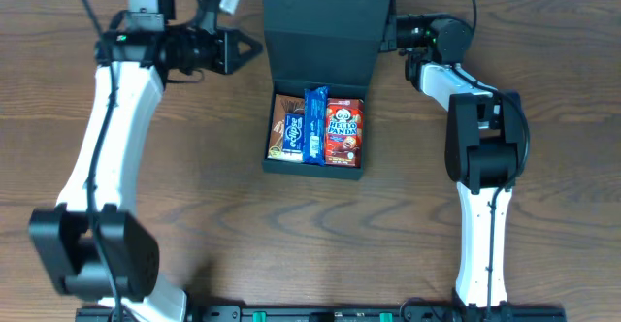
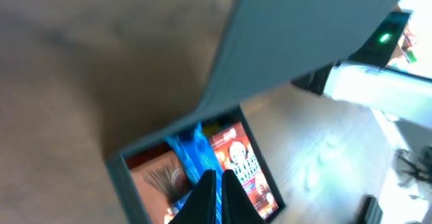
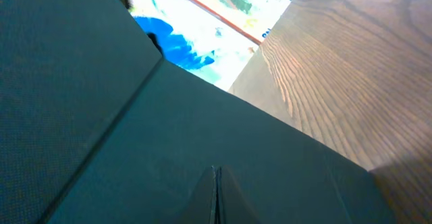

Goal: Pack container

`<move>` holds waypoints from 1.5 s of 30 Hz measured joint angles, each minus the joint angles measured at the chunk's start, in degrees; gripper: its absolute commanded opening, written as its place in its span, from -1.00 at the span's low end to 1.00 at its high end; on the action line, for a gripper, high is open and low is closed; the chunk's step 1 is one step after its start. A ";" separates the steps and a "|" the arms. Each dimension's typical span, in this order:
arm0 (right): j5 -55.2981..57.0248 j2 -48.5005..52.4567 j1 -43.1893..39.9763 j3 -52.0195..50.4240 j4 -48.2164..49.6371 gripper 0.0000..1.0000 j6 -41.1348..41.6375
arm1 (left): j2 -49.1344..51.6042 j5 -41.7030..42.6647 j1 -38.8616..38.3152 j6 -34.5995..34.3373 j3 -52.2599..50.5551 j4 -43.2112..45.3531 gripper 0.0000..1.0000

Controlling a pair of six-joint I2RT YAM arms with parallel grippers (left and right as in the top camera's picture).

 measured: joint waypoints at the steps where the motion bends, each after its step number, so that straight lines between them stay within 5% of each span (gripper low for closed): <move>1: 0.00 0.00 0.22 0.00 0.00 -0.96 0.57 | -1.51 -0.48 0.48 -0.22 0.00 1.73 -0.88; 14: 0.00 0.00 5.31 0.00 0.04 -0.96 6.84 | -9.97 -11.17 1.57 -1.79 0.04 4.42 -0.82; 29: 0.02 0.00 -6.86 0.00 -0.26 -0.96 6.25 | -5.11 -12.44 -3.13 0.09 0.07 -7.21 -0.88; 33: -0.02 -0.02 -9.25 0.02 -10.51 -0.96 -4.28 | -0.61 -12.39 -8.46 0.20 0.07 -5.53 -0.88; 40: 3.85 -0.04 -9.29 0.00 -40.54 -0.74 -34.62 | 3.58 -12.39 -14.73 -2.23 0.07 -4.20 -0.88; 45: 15.91 -0.11 -9.31 0.13 -54.31 -0.97 -49.48 | 6.67 -12.92 -17.35 -4.63 0.07 -4.35 -0.88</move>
